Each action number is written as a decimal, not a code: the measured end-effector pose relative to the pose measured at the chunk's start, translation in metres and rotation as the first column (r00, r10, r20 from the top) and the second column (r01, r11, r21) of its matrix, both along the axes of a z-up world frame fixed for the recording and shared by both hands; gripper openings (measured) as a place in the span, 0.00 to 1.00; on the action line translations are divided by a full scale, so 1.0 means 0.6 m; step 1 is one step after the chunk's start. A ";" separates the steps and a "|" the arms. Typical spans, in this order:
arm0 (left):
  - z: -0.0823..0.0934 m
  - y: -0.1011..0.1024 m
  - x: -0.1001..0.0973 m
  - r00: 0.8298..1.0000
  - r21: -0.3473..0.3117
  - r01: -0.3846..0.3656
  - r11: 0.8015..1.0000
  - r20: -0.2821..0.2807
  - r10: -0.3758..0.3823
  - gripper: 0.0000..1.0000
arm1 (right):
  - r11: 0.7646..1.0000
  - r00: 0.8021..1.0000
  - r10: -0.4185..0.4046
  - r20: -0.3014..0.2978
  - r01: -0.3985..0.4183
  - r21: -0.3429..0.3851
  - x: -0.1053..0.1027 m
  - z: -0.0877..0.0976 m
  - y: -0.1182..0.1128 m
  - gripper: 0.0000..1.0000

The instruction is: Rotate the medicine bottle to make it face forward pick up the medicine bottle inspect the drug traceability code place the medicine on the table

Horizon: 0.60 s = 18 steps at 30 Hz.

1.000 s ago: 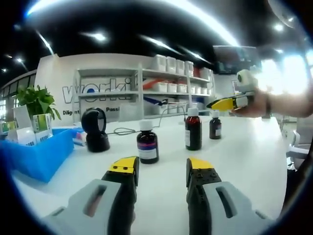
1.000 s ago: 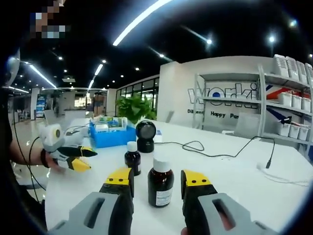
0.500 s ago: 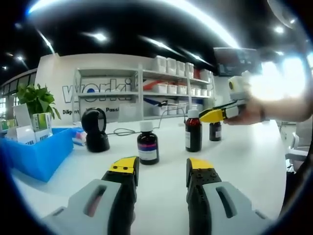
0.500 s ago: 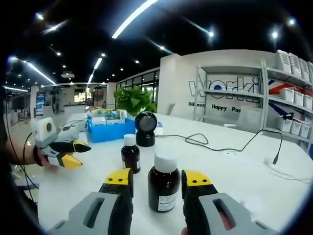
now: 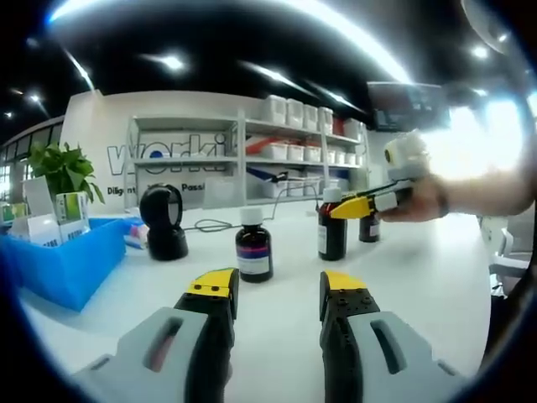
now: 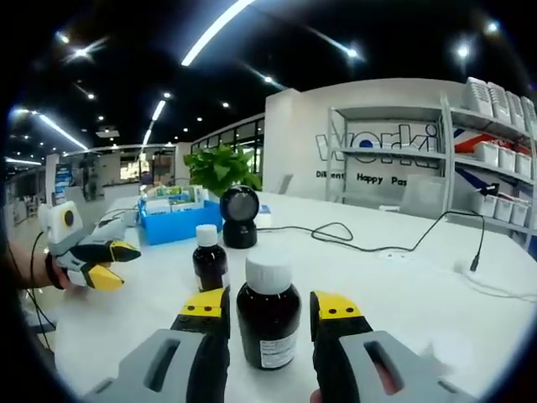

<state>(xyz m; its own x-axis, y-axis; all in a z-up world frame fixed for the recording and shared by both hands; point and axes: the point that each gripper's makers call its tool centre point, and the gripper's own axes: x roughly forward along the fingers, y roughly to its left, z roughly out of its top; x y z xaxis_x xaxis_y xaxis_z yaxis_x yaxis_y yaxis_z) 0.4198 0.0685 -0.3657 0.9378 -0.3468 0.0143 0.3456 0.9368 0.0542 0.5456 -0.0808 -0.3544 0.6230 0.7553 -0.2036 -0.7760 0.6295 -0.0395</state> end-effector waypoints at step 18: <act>-0.002 0.000 0.001 1.000 0.003 -0.002 1.000 -0.006 0.002 0.30 | 1.000 1.000 -0.020 -0.021 0.020 0.017 0.007 -0.028 0.011 0.29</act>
<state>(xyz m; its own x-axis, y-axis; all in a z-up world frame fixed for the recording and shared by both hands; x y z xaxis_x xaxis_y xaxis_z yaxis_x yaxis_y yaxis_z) 0.4205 0.0686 -0.3666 0.9384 -0.3454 0.0080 0.3444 0.9372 0.0550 0.5499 -0.0741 -0.3710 0.6336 0.7463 -0.2040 -0.7639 0.6452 -0.0121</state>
